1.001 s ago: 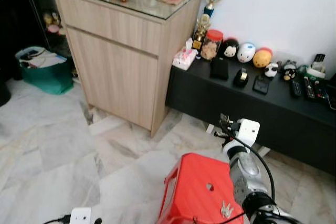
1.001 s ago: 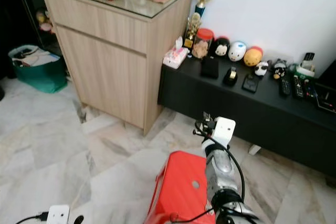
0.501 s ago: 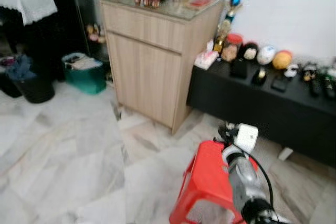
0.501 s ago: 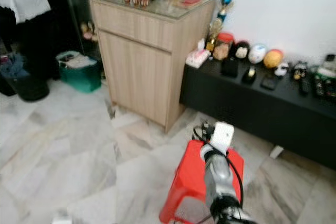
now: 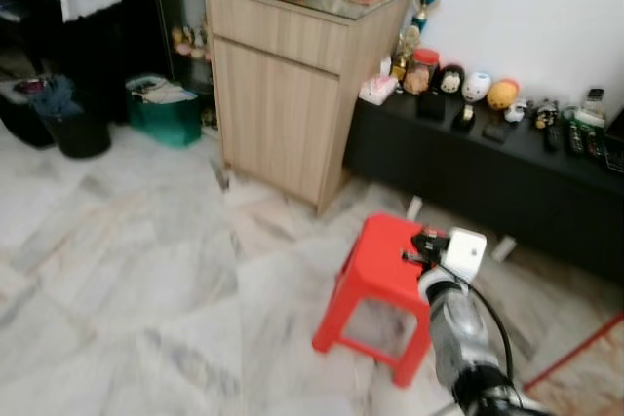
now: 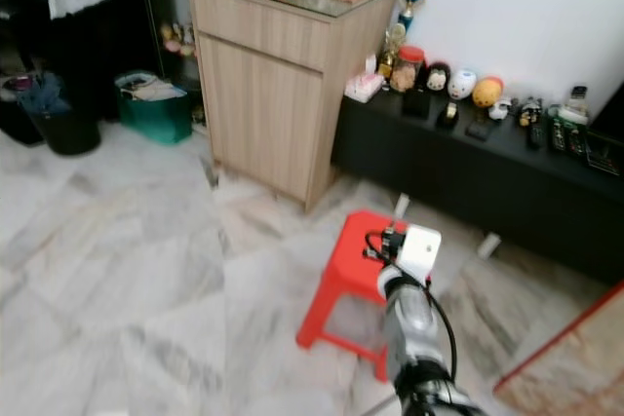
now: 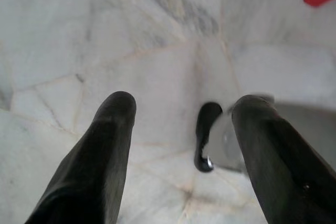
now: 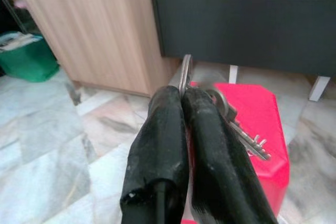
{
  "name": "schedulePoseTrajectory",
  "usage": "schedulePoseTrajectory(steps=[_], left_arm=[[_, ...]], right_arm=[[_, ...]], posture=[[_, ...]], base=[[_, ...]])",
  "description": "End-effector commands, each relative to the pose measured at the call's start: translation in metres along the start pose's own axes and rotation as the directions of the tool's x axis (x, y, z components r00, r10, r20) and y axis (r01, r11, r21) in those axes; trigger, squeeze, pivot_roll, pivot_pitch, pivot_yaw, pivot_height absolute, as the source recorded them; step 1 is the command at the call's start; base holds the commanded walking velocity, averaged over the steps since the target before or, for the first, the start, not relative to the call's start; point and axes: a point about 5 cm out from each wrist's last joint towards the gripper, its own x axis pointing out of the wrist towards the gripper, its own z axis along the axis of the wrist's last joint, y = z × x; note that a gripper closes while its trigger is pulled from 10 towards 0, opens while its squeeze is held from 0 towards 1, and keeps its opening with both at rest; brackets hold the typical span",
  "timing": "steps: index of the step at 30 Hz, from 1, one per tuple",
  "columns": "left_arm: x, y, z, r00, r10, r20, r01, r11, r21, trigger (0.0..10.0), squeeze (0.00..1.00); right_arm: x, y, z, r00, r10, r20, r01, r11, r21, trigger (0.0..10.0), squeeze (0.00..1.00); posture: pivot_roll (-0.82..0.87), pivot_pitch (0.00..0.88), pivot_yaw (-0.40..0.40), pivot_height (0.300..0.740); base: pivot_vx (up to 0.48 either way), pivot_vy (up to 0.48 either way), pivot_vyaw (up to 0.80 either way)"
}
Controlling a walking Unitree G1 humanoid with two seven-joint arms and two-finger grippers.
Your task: Hang keys on a hook
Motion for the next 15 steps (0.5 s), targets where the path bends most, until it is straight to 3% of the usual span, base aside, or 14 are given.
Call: schedulePoseTrajectory(steps=[1, 7, 11, 15], left_arm=[[0.0008, -0.0079, 0.0014, 1.000, -0.014, -0.001, 0.014, 0.999, -0.035, 10.0, 0.00], [0.0009, -0.0073, 0.0003, 1.000, 0.012, -0.011, -0.013, 0.992, -0.127, 10.0, 0.00], [0.0010, -0.0075, -0.0005, 1.000, 0.014, -0.022, -0.017, 0.992, -0.129, 10.0, 0.00], [0.0008, -0.0075, -0.0015, 0.999, 0.011, -0.030, -0.015, 0.992, -0.126, 10.0, 0.00]], right_arm=[[0.0044, -0.0044, 0.0121, 0.999, -0.010, 0.036, 0.010, 1.000, -0.007, 10.0, 0.00], [0.0044, -0.0040, 0.0109, 0.999, -0.015, 0.029, 0.015, 1.000, -0.009, 10.0, 0.00], [0.0042, -0.0048, 0.0106, 0.999, -0.020, 0.029, 0.020, 1.000, -0.007, 10.0, 0.00], [0.0044, -0.0054, 0.0112, 0.999, -0.025, 0.030, 0.025, 1.000, -0.004, 10.0, 0.00]], posture=[[0.18, 0.000, -0.162, 0.740], [0.19, 0.000, -0.166, 0.740], [0.19, 0.000, -0.166, 0.740], [0.18, 0.000, -0.164, 0.740]], base=[[0.000, 0.000, 0.00], [0.000, 0.000, 0.00], [0.000, 0.000, 0.00], [0.000, -0.428, 0.00]])
